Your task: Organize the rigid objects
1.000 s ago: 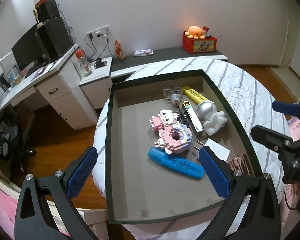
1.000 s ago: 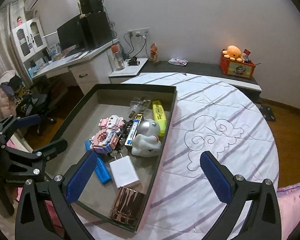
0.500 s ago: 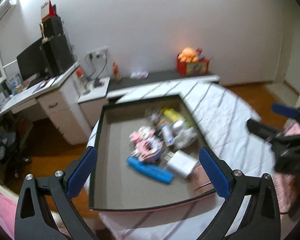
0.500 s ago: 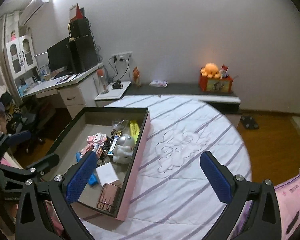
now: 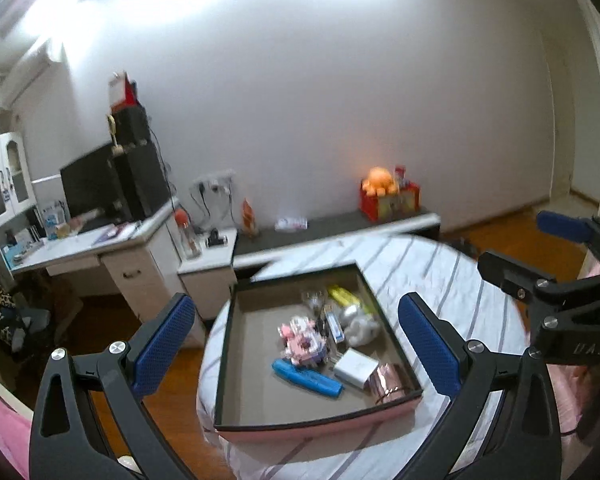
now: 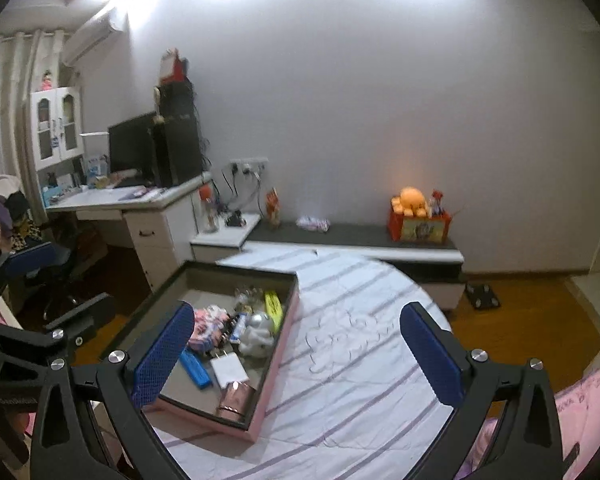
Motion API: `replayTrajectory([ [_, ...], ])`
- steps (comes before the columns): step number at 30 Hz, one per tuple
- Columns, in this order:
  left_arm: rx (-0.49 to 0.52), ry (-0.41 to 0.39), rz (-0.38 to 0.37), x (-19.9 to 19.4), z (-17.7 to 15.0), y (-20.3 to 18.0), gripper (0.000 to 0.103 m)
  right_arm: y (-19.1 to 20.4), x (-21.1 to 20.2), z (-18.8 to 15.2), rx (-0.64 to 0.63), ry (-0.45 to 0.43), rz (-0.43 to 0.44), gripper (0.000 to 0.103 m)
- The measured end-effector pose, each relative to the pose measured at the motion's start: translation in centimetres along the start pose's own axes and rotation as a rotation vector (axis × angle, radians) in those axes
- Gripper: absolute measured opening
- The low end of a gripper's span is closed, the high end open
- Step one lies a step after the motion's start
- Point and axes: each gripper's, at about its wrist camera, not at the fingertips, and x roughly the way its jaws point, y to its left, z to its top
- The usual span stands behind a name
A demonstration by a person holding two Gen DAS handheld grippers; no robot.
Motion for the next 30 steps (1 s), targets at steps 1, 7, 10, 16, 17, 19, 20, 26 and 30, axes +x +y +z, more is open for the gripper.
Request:
replayTrajectory([
  [1,-0.007,-0.015,0.004,-0.6,0.1,0.3,0.103,0.2,-0.6,0.2,-0.008,-0.031,-0.002,0.103],
  [7,-0.084,-0.101,0.061,-3.8,0.7,2.3,0.103,1.9,-4.7,1.5,-0.050,-0.167,-0.042,0.103],
  [10,-0.118,-0.155,0.029,-5.3,0.8,2.9,0.103,2.6,-5.6,2.0,-0.047,-0.181,-0.031,0.103],
  [16,-0.136,-0.230,0.013,-7.5,0.8,3.5,0.103,4.0,-7.3,2.7,-0.061,-0.217,-0.015,0.103],
  [17,-0.134,-0.233,0.013,-7.7,0.7,3.5,0.103,4.2,-7.6,2.6,-0.062,-0.224,-0.010,0.103],
  [19,-0.134,-0.236,0.024,-8.1,0.6,3.7,0.103,4.7,-8.1,2.7,-0.066,-0.235,-0.008,0.103],
  [20,-0.135,-0.244,0.034,-8.4,0.5,3.8,0.103,5.0,-8.3,2.7,-0.071,-0.238,-0.005,0.103],
  [26,-0.142,-0.296,0.099,-10.5,0.2,4.5,0.103,6.2,-9.0,2.9,-0.081,-0.263,0.024,0.103],
  [30,-0.146,-0.307,0.122,-11.3,0.0,4.9,0.103,7.0,-9.7,3.0,-0.097,-0.281,0.031,0.103],
])
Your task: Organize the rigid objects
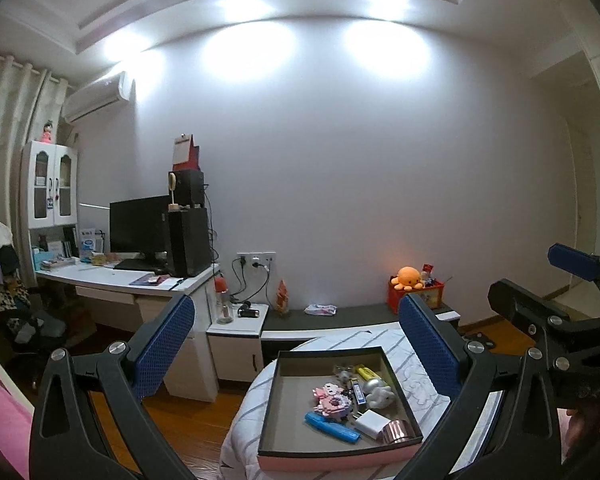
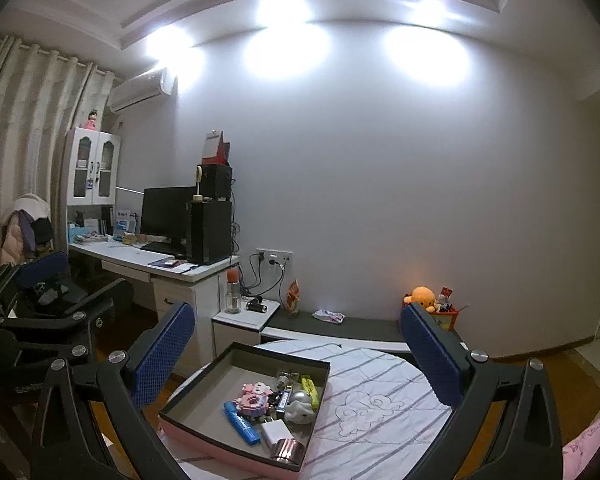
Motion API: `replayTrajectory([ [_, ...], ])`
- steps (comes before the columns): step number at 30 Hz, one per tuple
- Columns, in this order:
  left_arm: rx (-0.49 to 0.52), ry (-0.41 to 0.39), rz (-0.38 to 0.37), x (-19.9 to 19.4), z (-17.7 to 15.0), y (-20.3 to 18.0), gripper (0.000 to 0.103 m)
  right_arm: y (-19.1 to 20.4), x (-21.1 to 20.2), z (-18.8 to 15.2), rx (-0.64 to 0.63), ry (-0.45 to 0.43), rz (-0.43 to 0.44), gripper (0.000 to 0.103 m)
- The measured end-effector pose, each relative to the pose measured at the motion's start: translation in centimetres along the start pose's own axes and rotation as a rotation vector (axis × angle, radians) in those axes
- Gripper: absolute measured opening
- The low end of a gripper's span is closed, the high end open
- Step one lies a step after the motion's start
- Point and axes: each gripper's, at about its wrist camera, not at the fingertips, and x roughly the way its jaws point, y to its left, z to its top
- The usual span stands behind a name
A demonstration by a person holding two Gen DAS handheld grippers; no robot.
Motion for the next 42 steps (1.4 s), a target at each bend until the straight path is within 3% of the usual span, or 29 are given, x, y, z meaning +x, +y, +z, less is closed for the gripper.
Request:
replayTrajectory([
  [23,0.011,-0.070,0.038,-2.0,0.7,0.2,0.103,0.8,-1.7,0.7,-0.010,-0.050,0.015,0.103],
  [42,0.013,-0.053,0.015,-1.0,0.9,-1.0,0.103,0.0,-1.7,0.7,-0.002,-0.033,-0.046,0.103],
])
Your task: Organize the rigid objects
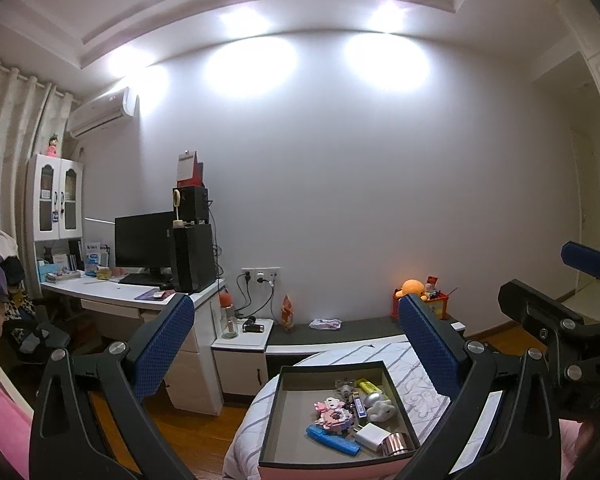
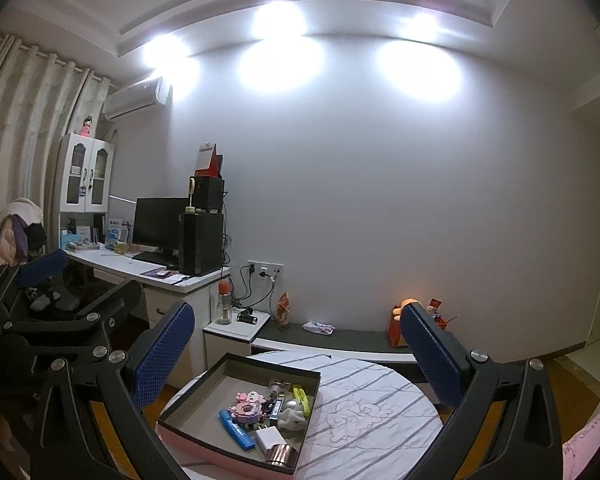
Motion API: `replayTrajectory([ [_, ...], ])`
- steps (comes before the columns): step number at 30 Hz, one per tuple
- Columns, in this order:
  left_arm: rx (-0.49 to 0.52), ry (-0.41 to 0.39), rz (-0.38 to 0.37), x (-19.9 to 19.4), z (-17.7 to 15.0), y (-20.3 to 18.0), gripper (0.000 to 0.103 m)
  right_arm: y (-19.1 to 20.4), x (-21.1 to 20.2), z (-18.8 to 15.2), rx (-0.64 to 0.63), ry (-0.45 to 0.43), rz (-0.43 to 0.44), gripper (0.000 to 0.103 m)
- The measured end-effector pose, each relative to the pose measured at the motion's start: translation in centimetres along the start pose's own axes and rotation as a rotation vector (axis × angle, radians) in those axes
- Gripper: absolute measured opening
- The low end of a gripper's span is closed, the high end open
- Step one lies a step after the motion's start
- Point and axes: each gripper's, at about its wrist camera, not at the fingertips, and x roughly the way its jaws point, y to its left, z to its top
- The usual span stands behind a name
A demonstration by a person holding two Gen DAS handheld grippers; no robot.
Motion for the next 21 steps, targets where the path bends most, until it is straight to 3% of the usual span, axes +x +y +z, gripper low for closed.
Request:
replayTrajectory([
  [21,0.023,-0.008,0.005,0.80,-0.30,-0.19,0.103,-0.05,0.78,0.00,-0.002,0.015,0.012,0.103],
])
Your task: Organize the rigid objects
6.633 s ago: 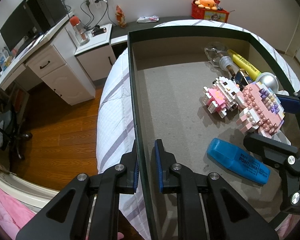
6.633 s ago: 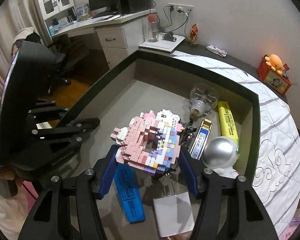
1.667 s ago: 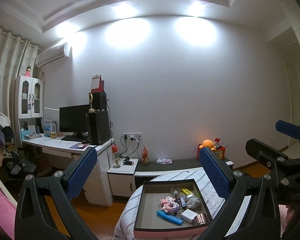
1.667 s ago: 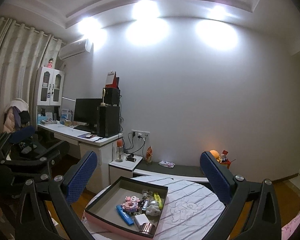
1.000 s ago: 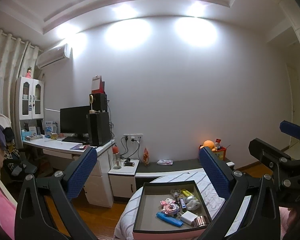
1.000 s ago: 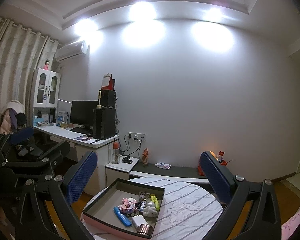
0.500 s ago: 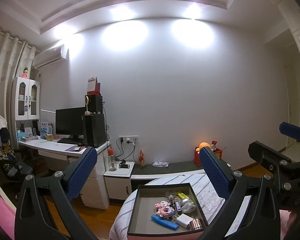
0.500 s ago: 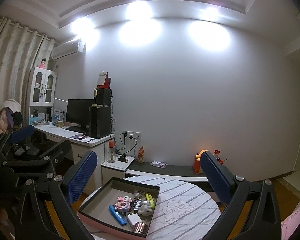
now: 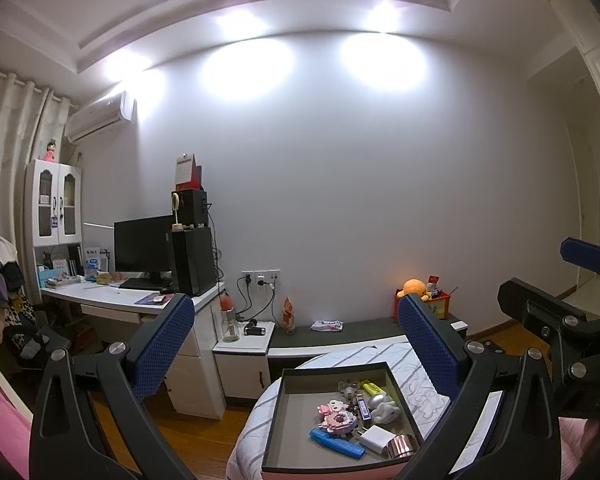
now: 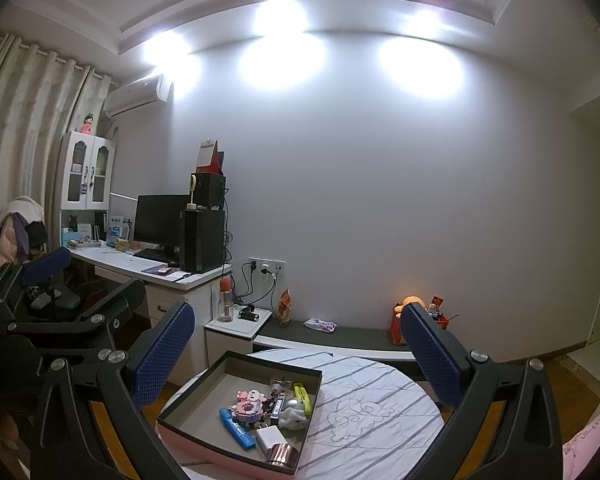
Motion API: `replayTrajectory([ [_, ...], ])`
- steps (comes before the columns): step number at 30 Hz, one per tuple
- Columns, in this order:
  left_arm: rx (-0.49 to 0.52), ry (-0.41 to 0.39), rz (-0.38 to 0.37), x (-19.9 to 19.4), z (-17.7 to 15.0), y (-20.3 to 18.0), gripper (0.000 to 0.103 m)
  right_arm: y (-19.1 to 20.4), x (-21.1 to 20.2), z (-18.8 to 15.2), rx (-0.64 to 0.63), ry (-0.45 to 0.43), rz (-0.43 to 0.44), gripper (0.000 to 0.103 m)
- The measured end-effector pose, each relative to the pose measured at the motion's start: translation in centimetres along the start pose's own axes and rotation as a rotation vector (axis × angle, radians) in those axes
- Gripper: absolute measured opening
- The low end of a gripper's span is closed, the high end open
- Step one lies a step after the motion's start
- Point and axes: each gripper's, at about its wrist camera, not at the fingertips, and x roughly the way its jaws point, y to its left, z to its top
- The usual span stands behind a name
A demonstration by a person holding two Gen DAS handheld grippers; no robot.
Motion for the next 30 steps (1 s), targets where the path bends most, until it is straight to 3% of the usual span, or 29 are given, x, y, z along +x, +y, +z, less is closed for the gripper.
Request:
replayTrajectory([
  [30,0.001,0.008,-0.003,0.74,-0.03,0.12,0.103,0.30,0.38,0.07,0.000,0.020,-0.008,0.103],
])
